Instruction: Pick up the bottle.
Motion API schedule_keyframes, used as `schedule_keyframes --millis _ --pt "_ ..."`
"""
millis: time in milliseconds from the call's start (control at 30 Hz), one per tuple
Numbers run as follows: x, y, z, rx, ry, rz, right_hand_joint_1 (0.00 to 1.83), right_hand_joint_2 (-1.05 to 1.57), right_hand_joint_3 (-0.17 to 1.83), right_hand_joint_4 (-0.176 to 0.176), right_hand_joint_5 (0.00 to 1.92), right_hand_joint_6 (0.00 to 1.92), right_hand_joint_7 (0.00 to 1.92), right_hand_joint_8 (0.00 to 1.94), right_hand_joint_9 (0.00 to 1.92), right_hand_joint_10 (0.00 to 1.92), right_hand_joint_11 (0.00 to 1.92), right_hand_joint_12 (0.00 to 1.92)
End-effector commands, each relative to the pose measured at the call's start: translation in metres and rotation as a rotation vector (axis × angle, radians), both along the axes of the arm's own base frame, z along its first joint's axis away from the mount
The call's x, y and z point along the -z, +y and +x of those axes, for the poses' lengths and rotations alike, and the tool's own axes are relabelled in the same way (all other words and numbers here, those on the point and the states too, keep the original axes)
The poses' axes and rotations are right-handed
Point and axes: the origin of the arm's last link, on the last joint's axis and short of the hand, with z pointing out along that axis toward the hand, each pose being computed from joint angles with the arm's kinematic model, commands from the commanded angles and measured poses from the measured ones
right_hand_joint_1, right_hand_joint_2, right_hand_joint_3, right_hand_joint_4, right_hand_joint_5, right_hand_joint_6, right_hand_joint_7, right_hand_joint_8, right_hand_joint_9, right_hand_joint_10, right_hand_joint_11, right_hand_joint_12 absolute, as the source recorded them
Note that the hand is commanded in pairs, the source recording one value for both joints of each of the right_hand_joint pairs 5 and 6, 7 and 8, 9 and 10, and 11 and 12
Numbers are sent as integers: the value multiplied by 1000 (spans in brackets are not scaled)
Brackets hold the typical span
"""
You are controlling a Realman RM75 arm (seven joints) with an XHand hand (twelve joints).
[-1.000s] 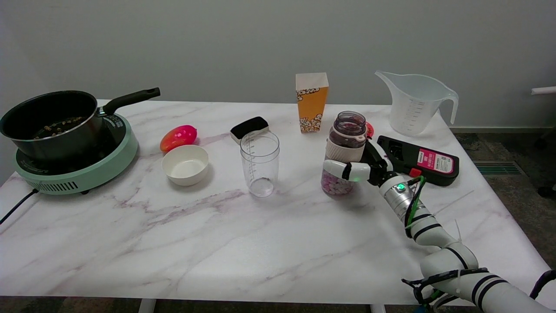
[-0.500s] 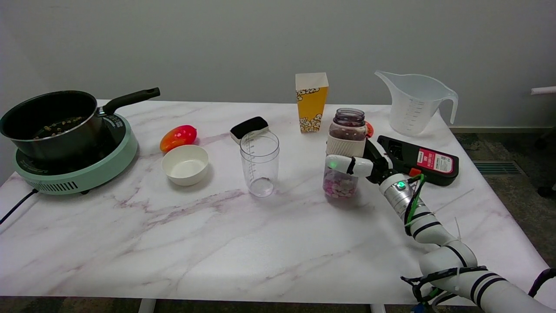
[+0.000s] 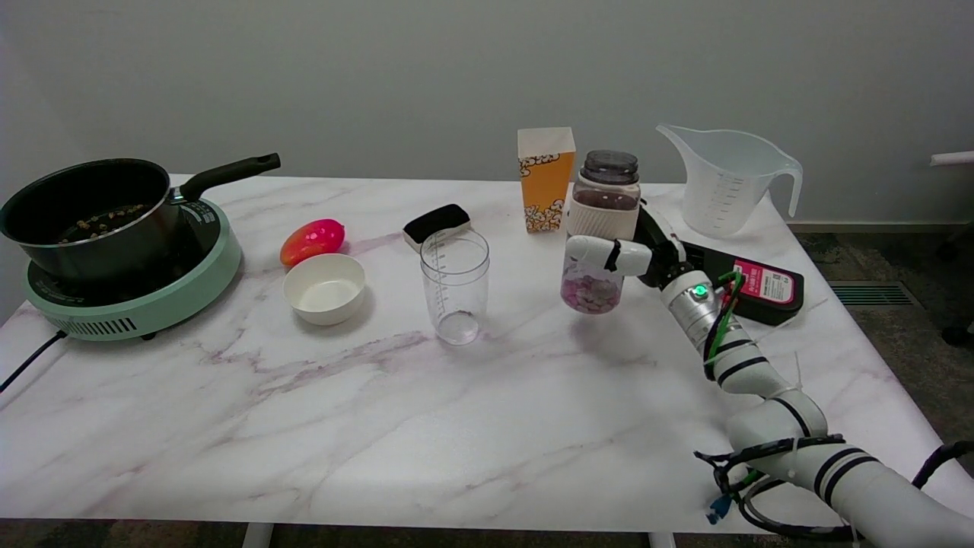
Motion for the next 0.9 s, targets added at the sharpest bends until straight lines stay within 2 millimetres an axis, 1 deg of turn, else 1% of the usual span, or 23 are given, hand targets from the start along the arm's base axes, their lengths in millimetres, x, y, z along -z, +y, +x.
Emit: schedule_keyframes --millis 33,333,500,700,900 --pt "-1 -25 50 -102 104 37 1223 1571 254 0 1920 1920 1783 1783 1667 1667 1344 1344" --pt "-12 -37 75 -129 249 51 1253 1571 243 0 1920 1920 1809 1809 1686 1686 1362 1362" --pt "-18 -43 96 -150 389 55 1257 1571 244 0 1920 1920 1806 1806 1686 1686 1361 1361" --pt "-27 -44 104 -140 464 40 1252 1571 250 0 1920 1920 1789 1789 1672 1672 1355 1355" --pt "-29 -44 109 -136 545 34 1250 1571 256 0 1920 1920 1771 1771 1655 1655 1351 1351"
